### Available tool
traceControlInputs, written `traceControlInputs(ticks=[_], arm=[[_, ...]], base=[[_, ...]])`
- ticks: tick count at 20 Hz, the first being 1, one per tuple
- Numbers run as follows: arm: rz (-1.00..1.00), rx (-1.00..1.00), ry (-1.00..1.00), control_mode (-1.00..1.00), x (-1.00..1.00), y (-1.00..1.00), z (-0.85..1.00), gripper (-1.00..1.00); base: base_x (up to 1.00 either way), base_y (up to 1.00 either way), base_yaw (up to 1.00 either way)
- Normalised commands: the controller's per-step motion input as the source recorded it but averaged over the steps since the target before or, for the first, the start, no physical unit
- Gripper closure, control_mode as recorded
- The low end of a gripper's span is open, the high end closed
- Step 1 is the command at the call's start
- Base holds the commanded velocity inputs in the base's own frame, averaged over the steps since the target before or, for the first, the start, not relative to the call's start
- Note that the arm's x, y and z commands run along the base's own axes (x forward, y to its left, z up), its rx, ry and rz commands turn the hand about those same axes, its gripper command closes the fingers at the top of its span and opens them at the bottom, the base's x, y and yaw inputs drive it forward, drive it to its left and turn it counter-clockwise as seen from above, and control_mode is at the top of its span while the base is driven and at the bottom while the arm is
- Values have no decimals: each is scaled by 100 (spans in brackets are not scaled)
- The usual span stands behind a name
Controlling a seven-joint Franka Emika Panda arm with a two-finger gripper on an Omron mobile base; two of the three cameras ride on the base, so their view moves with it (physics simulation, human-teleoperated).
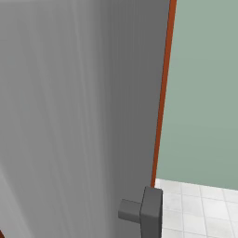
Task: Place the cold items (peach and lime) from the fridge in one tupperware on the dining counter. Place the warm items (kebab skewer and hot dog) in the stove area in another tupperware.
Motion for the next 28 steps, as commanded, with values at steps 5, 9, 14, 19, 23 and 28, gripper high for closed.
traceControlInputs(ticks=[5,9,14,19,23,28], arm=[[0,0,5,-100,34,0,-27,-100],[0,0,5,-100,33,1,-28,-100],[-3,0,5,-100,38,8,-10,-100],[-4,0,1,-100,35,5,-2,-100],[-4,0,0,-100,35,11,-2,-100],[-4,0,1,-100,33,18,-5,-100]], base=[[0,0,0],[0,0,0],[0,0,0],[0,0,0],[0,0,0],[0,0,0]])
